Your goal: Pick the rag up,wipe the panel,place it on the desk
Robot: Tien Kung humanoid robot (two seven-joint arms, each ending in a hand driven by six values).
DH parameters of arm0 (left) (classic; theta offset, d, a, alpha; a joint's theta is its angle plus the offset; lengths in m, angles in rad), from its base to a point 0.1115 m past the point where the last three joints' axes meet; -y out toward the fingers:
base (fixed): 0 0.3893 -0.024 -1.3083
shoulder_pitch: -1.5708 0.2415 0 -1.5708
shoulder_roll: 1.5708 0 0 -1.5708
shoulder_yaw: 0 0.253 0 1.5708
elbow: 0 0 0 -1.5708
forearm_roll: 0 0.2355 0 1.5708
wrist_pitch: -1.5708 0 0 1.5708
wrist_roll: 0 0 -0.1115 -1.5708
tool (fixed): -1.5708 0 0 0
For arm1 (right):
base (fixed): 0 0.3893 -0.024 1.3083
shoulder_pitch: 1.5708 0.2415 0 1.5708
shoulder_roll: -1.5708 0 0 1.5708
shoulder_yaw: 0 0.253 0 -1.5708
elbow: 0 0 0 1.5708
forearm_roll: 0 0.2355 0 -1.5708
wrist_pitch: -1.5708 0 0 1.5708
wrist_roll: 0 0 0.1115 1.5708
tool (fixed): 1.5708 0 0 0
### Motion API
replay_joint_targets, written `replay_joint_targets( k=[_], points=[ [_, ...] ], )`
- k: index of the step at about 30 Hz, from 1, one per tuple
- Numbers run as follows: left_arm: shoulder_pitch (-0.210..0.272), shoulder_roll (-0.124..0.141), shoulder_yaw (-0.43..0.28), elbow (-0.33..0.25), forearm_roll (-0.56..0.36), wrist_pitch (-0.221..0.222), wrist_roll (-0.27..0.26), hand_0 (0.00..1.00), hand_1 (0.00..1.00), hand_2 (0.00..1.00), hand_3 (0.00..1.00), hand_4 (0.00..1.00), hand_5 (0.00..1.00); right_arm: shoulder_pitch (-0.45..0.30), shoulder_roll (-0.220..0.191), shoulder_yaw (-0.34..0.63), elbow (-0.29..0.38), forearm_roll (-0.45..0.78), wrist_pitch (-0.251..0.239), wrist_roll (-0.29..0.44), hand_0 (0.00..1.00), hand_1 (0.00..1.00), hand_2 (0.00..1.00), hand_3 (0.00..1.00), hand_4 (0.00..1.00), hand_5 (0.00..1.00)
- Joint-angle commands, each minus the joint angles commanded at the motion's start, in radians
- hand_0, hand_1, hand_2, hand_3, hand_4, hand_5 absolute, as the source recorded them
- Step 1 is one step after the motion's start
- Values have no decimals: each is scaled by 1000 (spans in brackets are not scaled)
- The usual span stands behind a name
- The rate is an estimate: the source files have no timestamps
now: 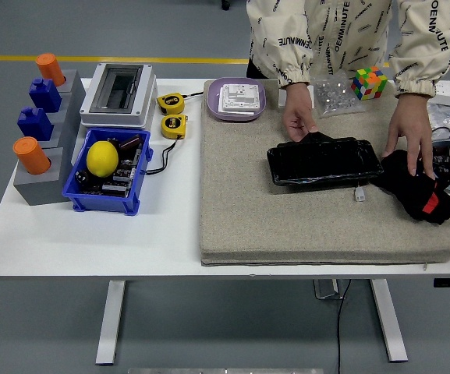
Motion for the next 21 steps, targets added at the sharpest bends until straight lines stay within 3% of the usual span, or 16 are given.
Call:
replay_joint_targets(
  k=[9,21],
  points=[
    [-2,-2,-1,-1,2,1,0,635,658,684,574,613,507,-19,1,39,-2,130,86,-57,701,679,736,682,998,484],
    [-3,-3,-1,-1,1,1,0,635,658,685,574,612,508,-32,0,71,-10,144,176,-103,690,660,724,656,998,505]
  ],
)
